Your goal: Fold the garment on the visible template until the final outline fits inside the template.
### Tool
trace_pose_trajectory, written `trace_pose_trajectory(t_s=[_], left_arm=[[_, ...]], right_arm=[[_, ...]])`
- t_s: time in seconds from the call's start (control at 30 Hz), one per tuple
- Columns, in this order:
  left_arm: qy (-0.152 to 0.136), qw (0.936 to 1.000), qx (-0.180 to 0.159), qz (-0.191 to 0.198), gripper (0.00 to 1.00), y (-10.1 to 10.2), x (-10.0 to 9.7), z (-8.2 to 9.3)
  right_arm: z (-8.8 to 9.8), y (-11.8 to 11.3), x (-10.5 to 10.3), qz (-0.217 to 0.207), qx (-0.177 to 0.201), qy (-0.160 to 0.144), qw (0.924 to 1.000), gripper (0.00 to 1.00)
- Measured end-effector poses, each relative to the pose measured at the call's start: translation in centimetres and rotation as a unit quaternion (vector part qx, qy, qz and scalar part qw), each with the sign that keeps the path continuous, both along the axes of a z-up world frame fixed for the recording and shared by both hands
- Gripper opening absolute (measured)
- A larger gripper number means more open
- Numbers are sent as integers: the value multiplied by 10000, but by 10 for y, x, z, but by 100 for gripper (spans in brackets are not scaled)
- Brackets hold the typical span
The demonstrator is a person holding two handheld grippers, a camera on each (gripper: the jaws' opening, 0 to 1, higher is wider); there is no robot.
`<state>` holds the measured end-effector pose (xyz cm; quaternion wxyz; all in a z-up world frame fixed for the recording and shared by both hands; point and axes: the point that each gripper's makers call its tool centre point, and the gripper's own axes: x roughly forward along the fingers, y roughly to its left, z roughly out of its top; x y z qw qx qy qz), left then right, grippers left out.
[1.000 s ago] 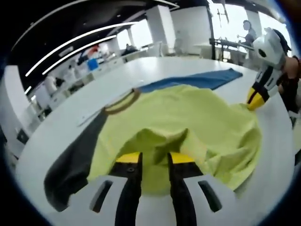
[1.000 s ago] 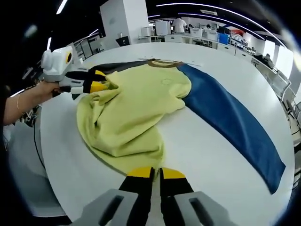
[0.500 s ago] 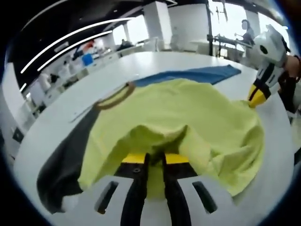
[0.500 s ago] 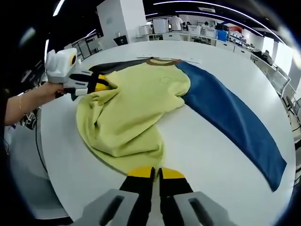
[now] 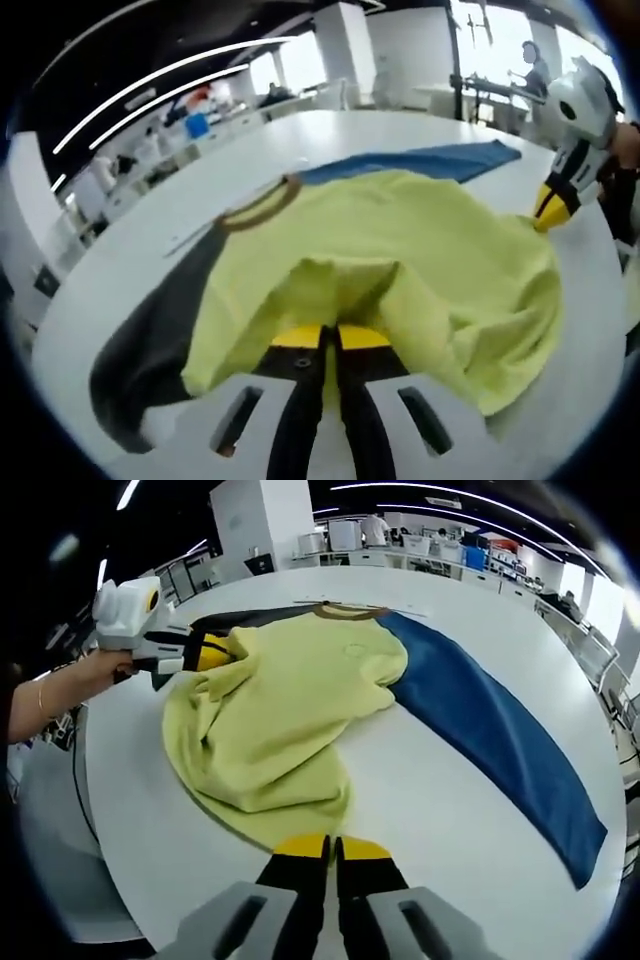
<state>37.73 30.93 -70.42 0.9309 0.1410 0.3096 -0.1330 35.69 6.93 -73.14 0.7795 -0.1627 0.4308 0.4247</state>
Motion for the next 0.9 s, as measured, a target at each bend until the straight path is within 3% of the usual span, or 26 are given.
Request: trace_pose_trajectory(t_s=[0.43,0.9], left_arm=[[-3,9996,-89,252,0,12,-22,15],[73,9987,23,496,0,24,-60,33]], right_arm=[[14,-7,-4,5,-50,-59,10000,0],[26,-15,-14,-90,63,-85,9999,0]])
